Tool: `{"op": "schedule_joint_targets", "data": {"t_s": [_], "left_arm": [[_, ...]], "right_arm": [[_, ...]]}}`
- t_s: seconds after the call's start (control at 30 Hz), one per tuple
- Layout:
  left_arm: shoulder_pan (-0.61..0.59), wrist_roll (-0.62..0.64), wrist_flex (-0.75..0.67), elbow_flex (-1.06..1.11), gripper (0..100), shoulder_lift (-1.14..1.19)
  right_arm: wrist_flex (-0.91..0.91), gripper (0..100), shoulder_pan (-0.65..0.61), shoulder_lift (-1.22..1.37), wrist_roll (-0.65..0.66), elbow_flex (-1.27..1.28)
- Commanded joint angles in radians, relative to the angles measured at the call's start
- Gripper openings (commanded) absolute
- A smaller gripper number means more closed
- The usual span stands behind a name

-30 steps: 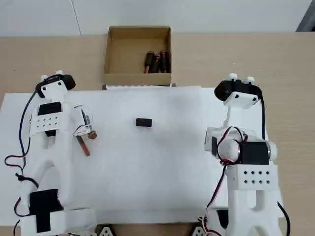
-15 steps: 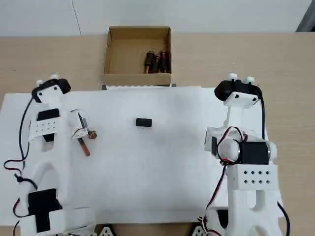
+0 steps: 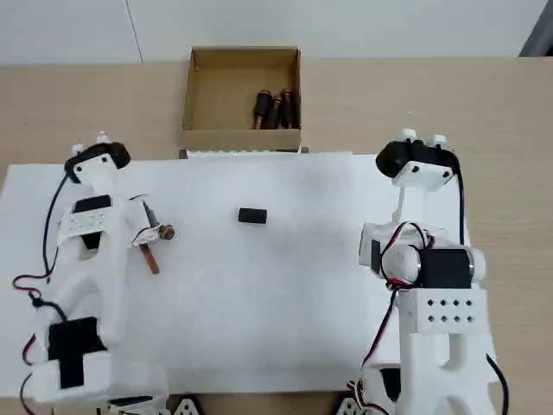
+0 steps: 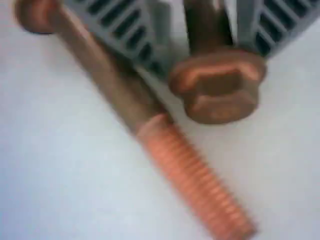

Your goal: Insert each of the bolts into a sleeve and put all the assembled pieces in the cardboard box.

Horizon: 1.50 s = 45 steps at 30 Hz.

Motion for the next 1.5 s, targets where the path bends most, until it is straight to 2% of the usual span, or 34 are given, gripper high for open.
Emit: {"op": "schedule_joint_targets", "data": {"t_s": [0.0,0.3,0.5,0.63,0.83,1.03,1.17,1.33,1.47], "left_arm": [[-0.014,0.005,0.041,-0.058,1,0.094],[0.014,0.025,0.12,-0.188,1,-0.005],[0.12,0.025,0.19,-0.206,1,-0.227],[0.196,0.021,0.201,-0.206,1,-0.413],[0.279,0.02,0.204,-0.2,1,-0.647],[0.35,0.021,0.273,-0.196,1,-0.813],[0.354,0.021,0.256,-0.073,1,-0.916],[0.353,0.025,0.106,0.143,1,-1.112],[0.35,0.032,-0.009,0.302,1,-1.263]], "right_arm": [[-0.007,0.3,0.004,-0.021,-0.002,-0.005],[-0.007,0.3,0.002,-0.022,-0.005,-0.009],[-0.005,0.2,0.002,-0.024,-0.006,-0.054],[0.071,0.2,0.002,-0.044,-0.006,-0.124],[0.119,0.2,0.002,-0.197,-0.002,-0.137],[0.134,0.2,0.004,-0.377,0.0,-0.12],[0.088,0.2,0.002,-0.476,0.0,-0.002],[-0.041,0.2,-0.002,-0.608,0.0,0.184],[-0.133,0.2,-0.067,-0.713,-0.003,0.325]]}}
